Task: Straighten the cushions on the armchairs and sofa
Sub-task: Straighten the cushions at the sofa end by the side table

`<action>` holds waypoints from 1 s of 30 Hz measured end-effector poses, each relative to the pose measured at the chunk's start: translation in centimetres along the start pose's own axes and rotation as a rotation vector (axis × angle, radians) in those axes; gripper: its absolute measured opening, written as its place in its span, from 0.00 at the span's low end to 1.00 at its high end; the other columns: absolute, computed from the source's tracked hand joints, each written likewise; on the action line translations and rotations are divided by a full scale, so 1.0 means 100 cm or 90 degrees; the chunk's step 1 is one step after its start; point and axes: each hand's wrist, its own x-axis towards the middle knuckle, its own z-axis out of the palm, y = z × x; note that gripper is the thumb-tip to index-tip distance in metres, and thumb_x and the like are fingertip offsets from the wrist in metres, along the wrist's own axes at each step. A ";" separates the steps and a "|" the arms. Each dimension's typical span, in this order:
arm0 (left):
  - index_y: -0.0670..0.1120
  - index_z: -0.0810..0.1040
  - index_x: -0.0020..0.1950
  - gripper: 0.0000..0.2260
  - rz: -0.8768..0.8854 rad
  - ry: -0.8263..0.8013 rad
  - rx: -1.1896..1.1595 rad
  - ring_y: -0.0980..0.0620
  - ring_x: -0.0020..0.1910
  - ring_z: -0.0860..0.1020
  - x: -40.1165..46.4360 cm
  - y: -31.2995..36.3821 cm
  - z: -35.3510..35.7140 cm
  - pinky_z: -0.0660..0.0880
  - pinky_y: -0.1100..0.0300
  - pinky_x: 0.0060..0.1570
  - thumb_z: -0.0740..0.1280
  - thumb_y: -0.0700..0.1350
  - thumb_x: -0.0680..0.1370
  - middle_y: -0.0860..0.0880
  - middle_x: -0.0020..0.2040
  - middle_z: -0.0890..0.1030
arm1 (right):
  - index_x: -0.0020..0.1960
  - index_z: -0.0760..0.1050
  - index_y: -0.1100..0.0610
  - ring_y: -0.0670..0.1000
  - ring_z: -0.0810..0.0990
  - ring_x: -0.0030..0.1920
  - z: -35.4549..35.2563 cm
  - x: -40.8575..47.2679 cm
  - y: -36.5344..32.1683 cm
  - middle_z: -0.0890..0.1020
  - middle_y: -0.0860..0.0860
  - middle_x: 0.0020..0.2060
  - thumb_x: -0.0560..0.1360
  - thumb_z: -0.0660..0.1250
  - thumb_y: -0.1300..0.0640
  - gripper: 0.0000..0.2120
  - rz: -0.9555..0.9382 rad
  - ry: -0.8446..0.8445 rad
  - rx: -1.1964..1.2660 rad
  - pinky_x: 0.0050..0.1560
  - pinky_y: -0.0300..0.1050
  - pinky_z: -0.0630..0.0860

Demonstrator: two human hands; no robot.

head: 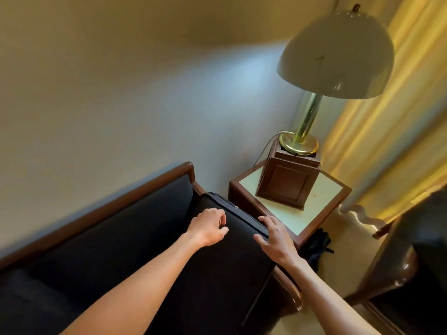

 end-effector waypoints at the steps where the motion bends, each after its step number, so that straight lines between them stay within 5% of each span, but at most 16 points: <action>1: 0.50 0.76 0.58 0.12 0.005 -0.016 0.007 0.52 0.53 0.78 0.012 0.008 0.008 0.75 0.56 0.49 0.69 0.51 0.76 0.51 0.55 0.79 | 0.73 0.65 0.50 0.51 0.67 0.70 0.002 0.001 0.013 0.69 0.49 0.71 0.74 0.70 0.45 0.31 0.029 0.005 0.021 0.67 0.53 0.70; 6: 0.50 0.71 0.67 0.21 0.053 -0.071 0.081 0.48 0.64 0.72 0.074 0.031 0.052 0.73 0.51 0.58 0.69 0.48 0.75 0.48 0.64 0.72 | 0.77 0.59 0.52 0.55 0.61 0.74 0.019 0.020 0.074 0.64 0.53 0.74 0.64 0.75 0.35 0.49 0.160 -0.050 0.109 0.72 0.60 0.64; 12: 0.52 0.53 0.78 0.49 0.124 -0.214 0.287 0.45 0.77 0.55 0.128 0.028 0.084 0.59 0.39 0.73 0.79 0.51 0.65 0.46 0.77 0.58 | 0.80 0.49 0.54 0.55 0.59 0.76 0.048 0.042 0.104 0.57 0.54 0.78 0.53 0.76 0.27 0.67 0.243 -0.184 0.215 0.73 0.54 0.62; 19: 0.53 0.49 0.79 0.53 0.140 -0.249 0.324 0.46 0.78 0.49 0.114 0.007 0.103 0.57 0.37 0.72 0.80 0.51 0.64 0.49 0.80 0.52 | 0.67 0.67 0.52 0.49 0.74 0.58 0.063 0.024 0.107 0.73 0.50 0.60 0.49 0.79 0.36 0.51 0.247 -0.080 0.320 0.57 0.44 0.75; 24: 0.57 0.44 0.79 0.57 0.218 -0.245 0.419 0.41 0.77 0.51 0.110 0.018 0.086 0.54 0.34 0.70 0.80 0.53 0.62 0.47 0.80 0.50 | 0.63 0.66 0.50 0.46 0.75 0.54 0.059 -0.005 0.093 0.73 0.48 0.56 0.52 0.76 0.34 0.45 0.170 -0.072 0.325 0.53 0.42 0.78; 30: 0.56 0.42 0.79 0.62 0.265 -0.337 0.491 0.41 0.78 0.43 0.095 0.002 0.058 0.36 0.25 0.66 0.80 0.61 0.58 0.48 0.80 0.50 | 0.62 0.65 0.48 0.40 0.73 0.53 0.060 -0.034 0.049 0.71 0.41 0.54 0.56 0.78 0.40 0.39 0.044 -0.045 0.330 0.49 0.33 0.74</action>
